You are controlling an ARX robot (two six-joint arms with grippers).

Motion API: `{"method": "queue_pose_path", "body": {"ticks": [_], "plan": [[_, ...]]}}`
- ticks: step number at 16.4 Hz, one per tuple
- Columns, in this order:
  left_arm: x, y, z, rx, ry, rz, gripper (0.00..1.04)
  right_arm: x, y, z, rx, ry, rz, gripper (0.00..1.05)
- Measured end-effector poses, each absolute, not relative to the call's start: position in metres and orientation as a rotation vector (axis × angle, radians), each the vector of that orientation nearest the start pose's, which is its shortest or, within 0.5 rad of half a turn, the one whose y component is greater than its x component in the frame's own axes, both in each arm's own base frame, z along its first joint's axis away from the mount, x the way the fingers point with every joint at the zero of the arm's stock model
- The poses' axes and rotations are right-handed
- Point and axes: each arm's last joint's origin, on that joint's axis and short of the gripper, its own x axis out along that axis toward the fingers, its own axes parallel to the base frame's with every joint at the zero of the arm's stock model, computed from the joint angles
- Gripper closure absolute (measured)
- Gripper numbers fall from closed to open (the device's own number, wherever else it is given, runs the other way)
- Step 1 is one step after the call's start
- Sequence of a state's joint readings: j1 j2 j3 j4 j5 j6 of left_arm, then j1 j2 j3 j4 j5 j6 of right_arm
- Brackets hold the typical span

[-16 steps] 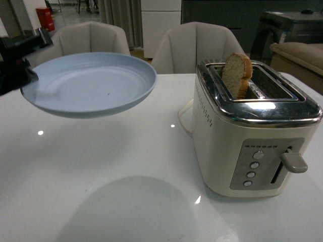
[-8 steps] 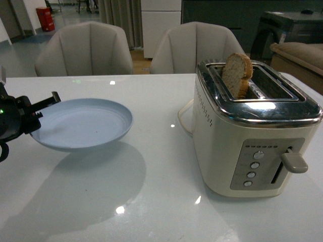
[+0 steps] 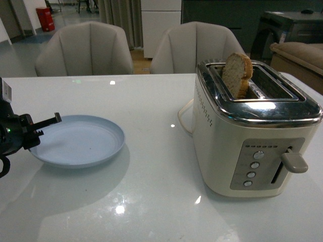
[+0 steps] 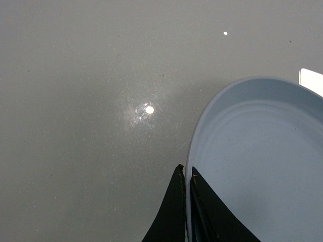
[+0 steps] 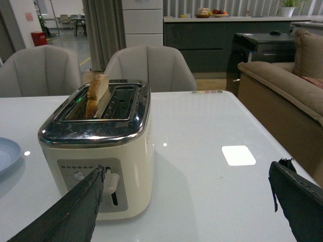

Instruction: Left arm holds plate, right arm toasts bread

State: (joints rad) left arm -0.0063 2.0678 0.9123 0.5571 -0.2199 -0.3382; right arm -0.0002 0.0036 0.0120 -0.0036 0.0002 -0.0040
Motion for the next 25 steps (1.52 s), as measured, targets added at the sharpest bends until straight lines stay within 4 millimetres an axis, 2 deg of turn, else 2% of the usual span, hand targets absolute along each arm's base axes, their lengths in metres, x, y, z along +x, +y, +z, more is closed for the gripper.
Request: {"method": "queue_pose_path", "body": {"ticks": [3,12,13,15,16,17,22,23,24,25], "plan": [[0.377,0.008,0.079,-0.255,0.558,0.310,1.03,0.097,0.000,0.167,-0.004,-0.005,0.000,0.06],[0.372,0.002,0.069,-0.254,0.621,0.269,1.03,0.097,0.000,0.167,-0.004,-0.005,0.000,0.06],[0.370,0.002,0.065,-0.224,0.670,0.260,0.82,0.097,0.000,0.167,-0.004,-0.005,0.000,0.06],[0.367,0.001,0.064,-0.172,0.711,0.240,0.14,0.097,0.000,0.167,-0.004,-0.005,0.000,0.06],[0.368,0.000,0.077,-0.176,0.680,0.222,0.08,0.097,0.000,0.167,-0.004,-0.005,0.000,0.06],[0.369,0.000,0.084,-0.181,0.663,0.213,0.07,0.097,0.000,0.167,-0.004,-0.005,0.000,0.06],[0.364,-0.008,0.124,-0.200,0.569,0.167,0.07,0.097,0.000,0.167,-0.004,-0.005,0.000,0.06],[0.363,-0.011,0.135,-0.227,0.545,0.128,0.07,0.097,0.000,0.167,-0.004,-0.005,0.000,0.06],[0.360,-0.019,0.159,-0.243,0.478,0.086,0.07,0.097,0.000,0.167,-0.004,-0.005,0.000,0.06],[0.360,-0.020,0.162,-0.241,0.469,0.083,0.07,0.097,0.000,0.167,-0.004,-0.005,0.000,0.06]]}}
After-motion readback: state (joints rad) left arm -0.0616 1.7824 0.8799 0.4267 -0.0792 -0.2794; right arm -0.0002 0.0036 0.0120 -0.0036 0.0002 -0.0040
